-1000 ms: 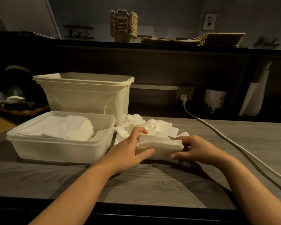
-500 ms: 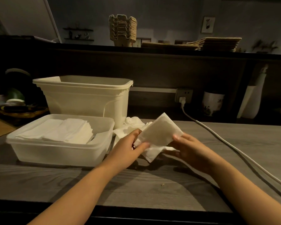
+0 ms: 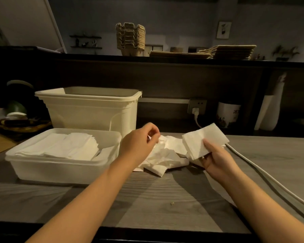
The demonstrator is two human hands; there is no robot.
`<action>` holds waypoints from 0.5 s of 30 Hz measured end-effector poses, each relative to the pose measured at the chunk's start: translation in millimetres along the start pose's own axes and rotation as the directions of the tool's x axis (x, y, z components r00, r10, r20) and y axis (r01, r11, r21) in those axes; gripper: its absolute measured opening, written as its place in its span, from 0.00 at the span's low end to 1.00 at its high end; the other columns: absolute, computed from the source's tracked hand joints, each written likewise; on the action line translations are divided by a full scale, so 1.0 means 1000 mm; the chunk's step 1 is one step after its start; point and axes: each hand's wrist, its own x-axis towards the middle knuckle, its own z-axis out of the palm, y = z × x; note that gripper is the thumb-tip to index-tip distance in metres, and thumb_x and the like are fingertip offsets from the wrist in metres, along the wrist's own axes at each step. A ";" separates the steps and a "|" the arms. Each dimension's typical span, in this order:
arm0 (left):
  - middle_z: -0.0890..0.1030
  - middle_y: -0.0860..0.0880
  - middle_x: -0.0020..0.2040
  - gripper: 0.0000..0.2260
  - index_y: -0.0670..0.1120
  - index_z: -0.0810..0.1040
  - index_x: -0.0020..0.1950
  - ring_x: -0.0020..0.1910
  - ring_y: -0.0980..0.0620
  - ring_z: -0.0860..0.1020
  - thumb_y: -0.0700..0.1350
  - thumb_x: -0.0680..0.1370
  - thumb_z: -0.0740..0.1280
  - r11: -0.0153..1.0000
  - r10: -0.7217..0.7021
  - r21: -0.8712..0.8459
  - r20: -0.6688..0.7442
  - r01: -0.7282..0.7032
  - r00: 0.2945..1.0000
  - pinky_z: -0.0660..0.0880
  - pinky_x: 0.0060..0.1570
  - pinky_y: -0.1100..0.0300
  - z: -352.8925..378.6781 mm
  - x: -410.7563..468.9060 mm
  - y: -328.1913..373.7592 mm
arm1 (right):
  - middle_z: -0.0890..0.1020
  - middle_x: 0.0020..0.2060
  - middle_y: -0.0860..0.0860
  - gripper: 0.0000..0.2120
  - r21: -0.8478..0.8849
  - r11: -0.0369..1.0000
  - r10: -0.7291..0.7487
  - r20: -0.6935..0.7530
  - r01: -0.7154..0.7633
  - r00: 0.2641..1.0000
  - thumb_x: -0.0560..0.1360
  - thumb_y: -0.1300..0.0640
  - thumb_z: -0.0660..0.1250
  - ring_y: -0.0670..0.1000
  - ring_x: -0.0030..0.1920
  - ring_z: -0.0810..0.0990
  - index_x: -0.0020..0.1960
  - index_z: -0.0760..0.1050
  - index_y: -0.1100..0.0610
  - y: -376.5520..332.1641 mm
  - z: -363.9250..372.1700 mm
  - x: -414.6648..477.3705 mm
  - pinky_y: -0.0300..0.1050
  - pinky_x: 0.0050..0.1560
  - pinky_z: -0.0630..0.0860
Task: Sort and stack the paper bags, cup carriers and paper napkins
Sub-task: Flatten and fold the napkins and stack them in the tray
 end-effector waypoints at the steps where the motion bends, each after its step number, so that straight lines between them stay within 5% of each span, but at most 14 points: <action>1: 0.79 0.57 0.45 0.04 0.54 0.72 0.52 0.42 0.57 0.75 0.51 0.80 0.60 0.999 -0.023 0.040 -0.008 0.023 1.000 0.69 0.36 0.66 0.002 0.005 -0.001 | 0.78 0.55 0.57 0.22 0.002 1.000 0.001 -0.039 -0.001 0.999 0.78 0.62 0.61 0.53 0.47 0.79 0.71 0.62 0.59 0.000 -0.002 0.003 0.44 0.28 0.80; 6: 0.78 0.58 0.51 0.11 0.54 0.75 0.54 0.46 0.59 0.73 0.57 0.78 0.60 0.975 0.041 0.213 0.115 -0.065 0.993 0.66 0.38 0.67 0.028 0.007 0.001 | 0.77 0.54 0.56 0.21 -0.014 1.000 -0.027 -0.050 0.027 0.998 0.79 0.60 0.60 0.53 0.48 0.78 0.70 0.61 0.58 0.003 -0.006 0.009 0.51 0.35 0.78; 11: 0.66 0.56 0.66 0.24 0.58 0.68 0.62 0.66 0.52 0.63 0.68 0.71 0.62 0.920 0.008 0.367 0.331 -0.136 0.944 0.61 0.63 0.54 0.039 -0.006 -0.010 | 0.77 0.50 0.55 0.19 -0.111 0.990 -0.096 -0.055 0.090 0.994 0.79 0.61 0.59 0.53 0.47 0.77 0.69 0.62 0.57 0.006 -0.007 0.014 0.55 0.46 0.74; 15: 0.69 0.54 0.67 0.23 0.56 0.63 0.66 0.64 0.51 0.67 0.59 0.74 0.64 0.933 -0.045 0.351 0.334 -0.080 0.942 0.64 0.59 0.54 0.037 -0.008 -0.017 | 0.78 0.51 0.55 0.15 -0.143 0.985 -0.096 -0.010 0.093 0.995 0.79 0.59 0.61 0.55 0.50 0.78 0.65 0.66 0.56 0.005 -0.006 0.012 0.54 0.46 0.76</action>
